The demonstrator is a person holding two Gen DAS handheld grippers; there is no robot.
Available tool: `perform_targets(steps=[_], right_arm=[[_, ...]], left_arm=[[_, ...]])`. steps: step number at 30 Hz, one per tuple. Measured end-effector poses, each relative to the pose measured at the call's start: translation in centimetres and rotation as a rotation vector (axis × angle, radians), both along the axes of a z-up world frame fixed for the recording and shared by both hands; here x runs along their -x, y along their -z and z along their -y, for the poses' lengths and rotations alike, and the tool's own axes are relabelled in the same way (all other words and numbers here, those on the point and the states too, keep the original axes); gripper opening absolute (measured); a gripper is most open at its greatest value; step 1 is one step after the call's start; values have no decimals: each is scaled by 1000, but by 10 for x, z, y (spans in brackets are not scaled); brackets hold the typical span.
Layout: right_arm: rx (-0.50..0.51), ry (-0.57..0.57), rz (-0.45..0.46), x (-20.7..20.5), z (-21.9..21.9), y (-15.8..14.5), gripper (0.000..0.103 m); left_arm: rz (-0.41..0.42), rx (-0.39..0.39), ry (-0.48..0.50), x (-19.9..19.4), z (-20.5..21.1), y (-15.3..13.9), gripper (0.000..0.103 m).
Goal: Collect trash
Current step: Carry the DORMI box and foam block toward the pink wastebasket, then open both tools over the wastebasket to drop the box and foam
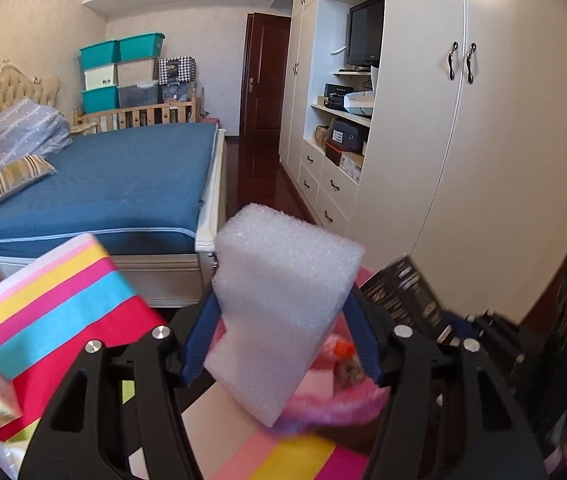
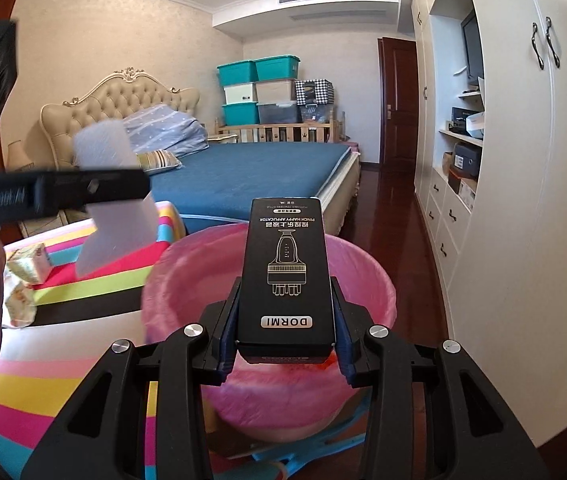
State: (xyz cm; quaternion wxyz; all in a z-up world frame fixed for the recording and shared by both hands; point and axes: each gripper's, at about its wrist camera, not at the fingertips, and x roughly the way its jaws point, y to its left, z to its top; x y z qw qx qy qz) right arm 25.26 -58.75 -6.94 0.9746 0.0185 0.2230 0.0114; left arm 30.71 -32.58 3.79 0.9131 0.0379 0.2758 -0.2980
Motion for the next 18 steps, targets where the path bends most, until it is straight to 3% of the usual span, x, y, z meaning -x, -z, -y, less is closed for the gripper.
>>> perform_targets(steps=[1,2,3,11,18], right_arm=[[0,0,-1,-2,1,3,51],[7,10,-5,-4,2,6,67],[15,20,-7,-4,3,9,78],[-22,30,38,41,4,7,80],[-55,-5,29,74,-19,5,81]], left_arm=[[-5,5,-4,-6,5,2,73],[-4,3,-14,-9,6,3,79],[-2,-6,-23,-11,7,4,87],[36,-80,-141,6,-20,18,97],[178,-196,-215,71,-69,28,98]])
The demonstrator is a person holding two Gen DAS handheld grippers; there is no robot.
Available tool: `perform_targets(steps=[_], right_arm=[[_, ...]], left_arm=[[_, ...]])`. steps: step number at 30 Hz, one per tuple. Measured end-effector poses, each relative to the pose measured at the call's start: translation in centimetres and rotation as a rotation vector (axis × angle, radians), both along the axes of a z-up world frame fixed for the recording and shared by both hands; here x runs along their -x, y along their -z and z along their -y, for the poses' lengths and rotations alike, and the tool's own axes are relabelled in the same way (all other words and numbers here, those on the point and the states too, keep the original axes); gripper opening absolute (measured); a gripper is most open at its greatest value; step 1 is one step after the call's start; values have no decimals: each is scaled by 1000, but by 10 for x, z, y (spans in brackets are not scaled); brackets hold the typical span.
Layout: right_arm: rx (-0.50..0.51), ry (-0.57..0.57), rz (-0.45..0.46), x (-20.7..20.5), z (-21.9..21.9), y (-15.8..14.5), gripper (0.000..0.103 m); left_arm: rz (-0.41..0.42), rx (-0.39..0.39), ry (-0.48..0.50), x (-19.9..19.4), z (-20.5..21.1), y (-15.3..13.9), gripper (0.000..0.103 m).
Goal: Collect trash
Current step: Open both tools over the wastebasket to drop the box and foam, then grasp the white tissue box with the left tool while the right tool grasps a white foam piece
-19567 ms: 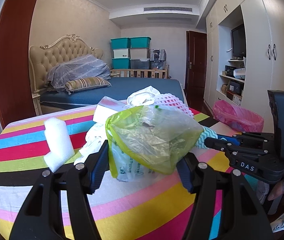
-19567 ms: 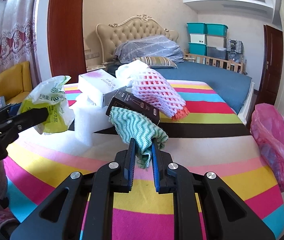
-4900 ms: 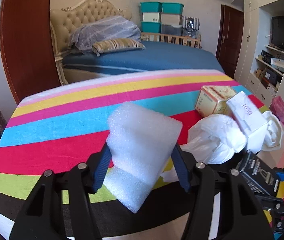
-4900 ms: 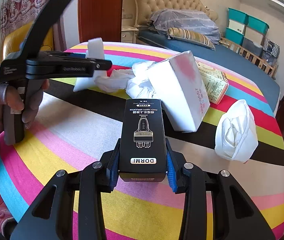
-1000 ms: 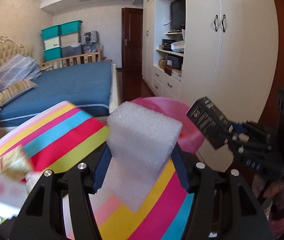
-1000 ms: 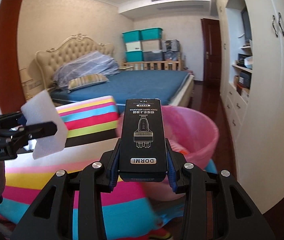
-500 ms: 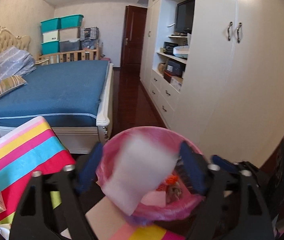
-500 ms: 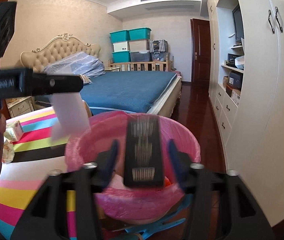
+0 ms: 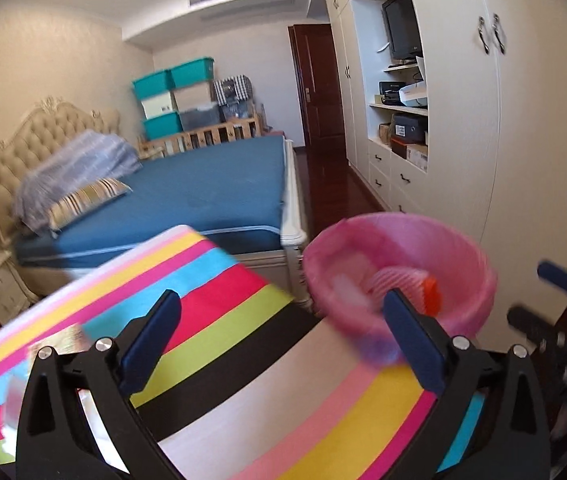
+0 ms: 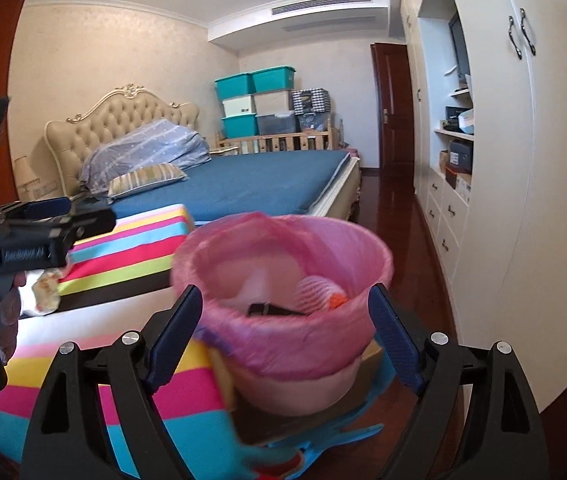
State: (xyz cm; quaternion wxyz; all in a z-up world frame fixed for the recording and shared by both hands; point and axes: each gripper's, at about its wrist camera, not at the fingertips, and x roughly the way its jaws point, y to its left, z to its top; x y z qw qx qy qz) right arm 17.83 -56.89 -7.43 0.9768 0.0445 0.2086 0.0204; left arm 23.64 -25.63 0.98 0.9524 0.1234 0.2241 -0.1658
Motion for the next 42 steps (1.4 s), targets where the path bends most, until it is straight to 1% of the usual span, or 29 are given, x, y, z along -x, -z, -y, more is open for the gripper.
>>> perform_targets(steps=[5,8,13,16,19,21,24,27,28,29,32,34,40,41,42], right_arm=[[-2,-77,-50,5,-40,5,82],[3,-132,-72,4,-69,7,82],[23,-230,-99,3,-121,11,83],[26,-290,-112,2,-149,11,83],[46,-351,-125,-3,-181,10,83],[62,-388,-131,-5,-202,8,83],[92,-422,-147,-16,-231,7,84],[104,-437,-178,-31,-252,7,84],[102,-442,-189,-36,-259,8,84],[103,-449,-199,-42,-267,9,84],[123,-448,-230,-56,-285,14,84],[140,-449,-240,-65,-295,15,84],[192,-433,-280,-79,-311,20,84],[202,-432,-289,-80,-313,21,81],[208,-432,-295,-81,-314,22,75]], left_arm=[[-3,-18,-31,37,-53,15,98],[10,-38,-83,60,-86,23,98],[26,-28,-186,90,-149,31,98],[17,-13,-277,99,-190,35,98],[15,25,-351,103,-222,33,98],[15,26,-406,103,-240,33,98],[7,57,-453,104,-266,36,98],[-2,64,-468,106,-278,40,98],[-14,87,-464,107,-283,40,98],[-9,99,-471,107,-281,39,98],[-9,124,-494,107,-287,38,98],[-20,123,-498,107,-287,39,98],[-17,105,-487,104,-280,39,98],[-23,105,-486,103,-279,39,98],[-31,107,-485,102,-280,40,98]])
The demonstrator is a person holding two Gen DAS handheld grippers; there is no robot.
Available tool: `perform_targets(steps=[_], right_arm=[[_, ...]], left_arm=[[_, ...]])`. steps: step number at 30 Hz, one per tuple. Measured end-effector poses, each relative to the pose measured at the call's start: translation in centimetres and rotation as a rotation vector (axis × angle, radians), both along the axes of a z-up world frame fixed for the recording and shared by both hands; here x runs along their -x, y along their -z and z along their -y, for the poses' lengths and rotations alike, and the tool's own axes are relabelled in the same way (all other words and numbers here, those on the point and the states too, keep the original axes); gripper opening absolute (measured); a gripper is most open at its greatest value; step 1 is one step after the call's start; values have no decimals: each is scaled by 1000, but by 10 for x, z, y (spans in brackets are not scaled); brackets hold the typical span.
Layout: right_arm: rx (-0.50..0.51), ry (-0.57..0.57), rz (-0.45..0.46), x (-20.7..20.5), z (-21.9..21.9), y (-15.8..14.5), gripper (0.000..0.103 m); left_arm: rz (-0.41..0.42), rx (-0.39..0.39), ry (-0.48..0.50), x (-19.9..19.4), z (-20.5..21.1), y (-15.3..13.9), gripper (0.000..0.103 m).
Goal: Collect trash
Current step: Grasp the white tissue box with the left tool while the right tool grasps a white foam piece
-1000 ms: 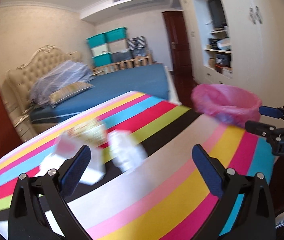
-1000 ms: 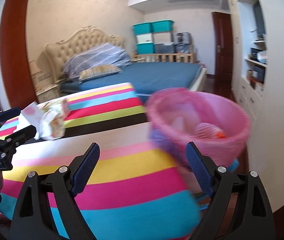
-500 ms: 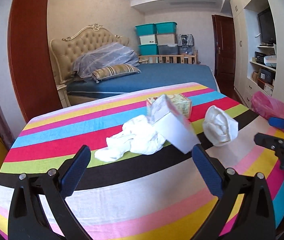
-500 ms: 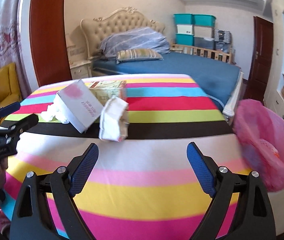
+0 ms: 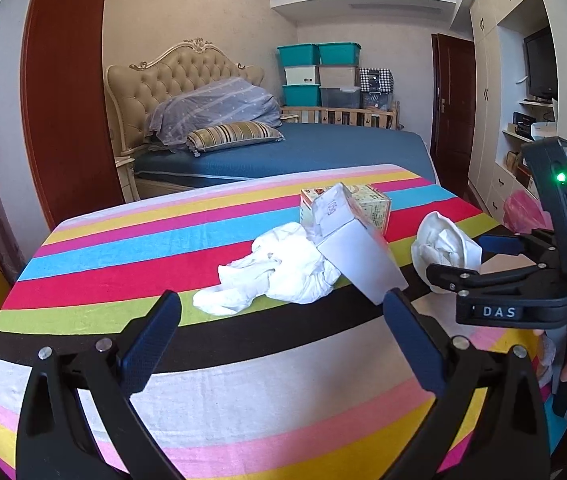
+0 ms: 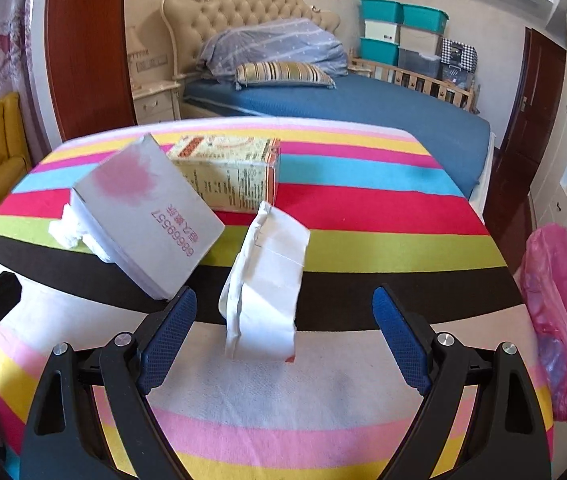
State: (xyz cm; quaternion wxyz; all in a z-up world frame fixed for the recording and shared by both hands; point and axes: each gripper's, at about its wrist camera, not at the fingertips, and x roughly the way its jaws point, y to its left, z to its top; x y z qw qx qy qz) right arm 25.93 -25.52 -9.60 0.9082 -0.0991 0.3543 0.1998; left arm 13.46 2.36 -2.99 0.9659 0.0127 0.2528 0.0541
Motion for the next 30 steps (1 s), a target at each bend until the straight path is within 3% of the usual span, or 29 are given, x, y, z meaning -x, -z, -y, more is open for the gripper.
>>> perform_targets(steps=[2,4,5,13,19,23,30], right_arm=[[7,0,-14,-2,-1,2,71],[-3,-4,-28,-4,0,3,57],[-16,-11,-31,-5,2,3,37],[-126,13,90,17,23,-13,37],[-81,44,134,32,44,-18,37],[-30,91,174,32,63,-20,37],[-92,118,153,28,82,-20,37]], left_arm=[[-11,9,2,-3,0,1,98],[-19,18,4,-4,-1,2,98],[-21,21,4,-4,-1,2,98],[-39,24,9,-10,0,3,98],[-59,15,22,-14,6,6,98],[-57,66,63,-15,22,5,98],[-92,100,37,-47,50,5,97]])
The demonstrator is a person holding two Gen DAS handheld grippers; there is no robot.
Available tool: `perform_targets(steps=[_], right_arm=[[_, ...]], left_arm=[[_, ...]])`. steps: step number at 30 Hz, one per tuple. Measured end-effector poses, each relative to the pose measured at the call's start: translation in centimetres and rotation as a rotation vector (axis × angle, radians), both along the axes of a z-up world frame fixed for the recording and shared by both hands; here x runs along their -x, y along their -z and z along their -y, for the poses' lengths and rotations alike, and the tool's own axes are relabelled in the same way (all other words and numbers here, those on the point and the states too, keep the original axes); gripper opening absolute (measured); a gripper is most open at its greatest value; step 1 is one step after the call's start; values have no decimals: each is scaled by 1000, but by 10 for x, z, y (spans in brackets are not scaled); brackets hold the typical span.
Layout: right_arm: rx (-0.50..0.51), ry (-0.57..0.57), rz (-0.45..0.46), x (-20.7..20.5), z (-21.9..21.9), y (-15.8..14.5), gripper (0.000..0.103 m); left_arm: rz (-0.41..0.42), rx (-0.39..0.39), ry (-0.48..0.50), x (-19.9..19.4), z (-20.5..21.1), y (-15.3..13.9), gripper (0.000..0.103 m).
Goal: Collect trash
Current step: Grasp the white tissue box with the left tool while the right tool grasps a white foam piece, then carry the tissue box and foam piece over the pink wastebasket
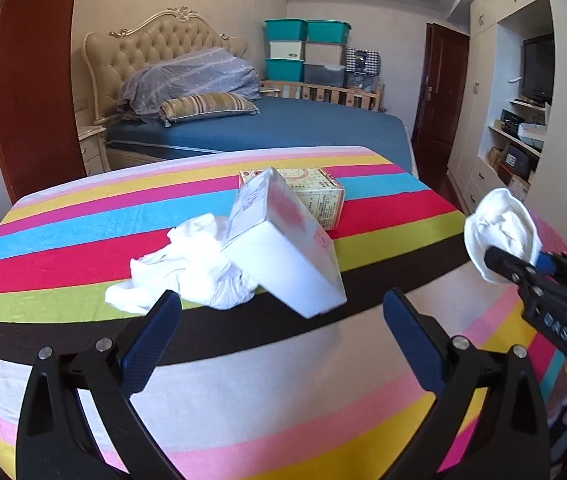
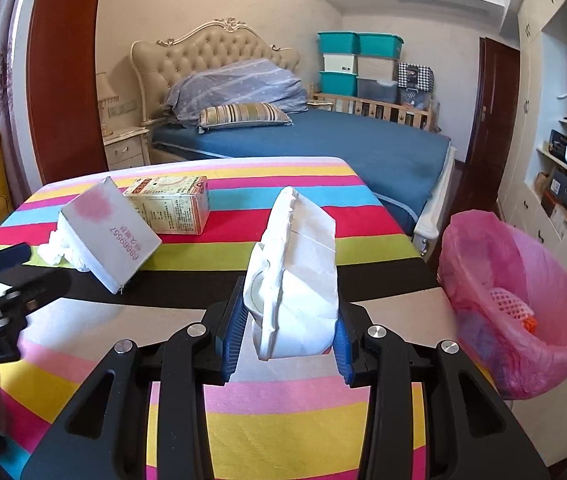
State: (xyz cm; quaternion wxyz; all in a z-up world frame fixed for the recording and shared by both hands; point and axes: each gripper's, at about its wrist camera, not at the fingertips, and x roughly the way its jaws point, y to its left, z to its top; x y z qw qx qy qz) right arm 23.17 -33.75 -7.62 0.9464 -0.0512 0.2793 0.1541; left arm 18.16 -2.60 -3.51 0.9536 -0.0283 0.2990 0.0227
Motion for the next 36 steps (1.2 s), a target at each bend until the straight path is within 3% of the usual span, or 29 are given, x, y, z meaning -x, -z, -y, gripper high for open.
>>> perform_targets(steps=[9,11,13,15,19,28,36], right_arm=[[0,-10,1,2,-1,1,37],[-5,-9,-4,3,0,2,37],[-10,-10,-9,1,1,3,37],[-13,-9,-12,1,1,3,38],[-11,-16,-11,1,0,3,38],[-7,-23,-12,1,0,3,37],[-10,-39,-11,2,-1,4,37]], left_arm=[[-98,69,-88,-50,7,12,93],[-98,74,-93,-56,7,12,83],[-100,100,-47,-59,5,13,41],[-99,93,-21,-57,6,13,33],[-53,55,45,-28,9,4,33],[46,-167,53,28,10,2,33],[43,-150,50,35,5,4,34]])
